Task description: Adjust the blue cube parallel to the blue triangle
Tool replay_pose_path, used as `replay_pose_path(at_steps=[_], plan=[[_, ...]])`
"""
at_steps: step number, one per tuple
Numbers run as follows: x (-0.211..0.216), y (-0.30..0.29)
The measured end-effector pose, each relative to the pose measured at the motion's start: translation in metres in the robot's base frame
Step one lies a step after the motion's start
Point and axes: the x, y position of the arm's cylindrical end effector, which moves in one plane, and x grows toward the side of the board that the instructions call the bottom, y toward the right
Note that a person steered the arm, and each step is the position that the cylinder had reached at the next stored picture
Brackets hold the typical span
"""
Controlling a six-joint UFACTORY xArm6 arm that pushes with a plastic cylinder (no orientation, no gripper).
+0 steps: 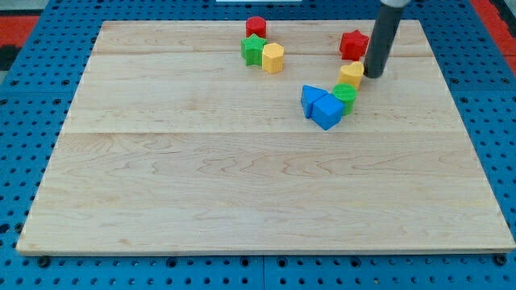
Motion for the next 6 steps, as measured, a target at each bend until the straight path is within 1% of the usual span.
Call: replay_pose_path(at_steps=[1, 2, 3, 4, 5, 6], plan=[[0.058, 0.015], [0.105, 0.003], [0.120, -0.047], [0.110, -0.082], [0.090, -0.089], [0.078, -0.078]])
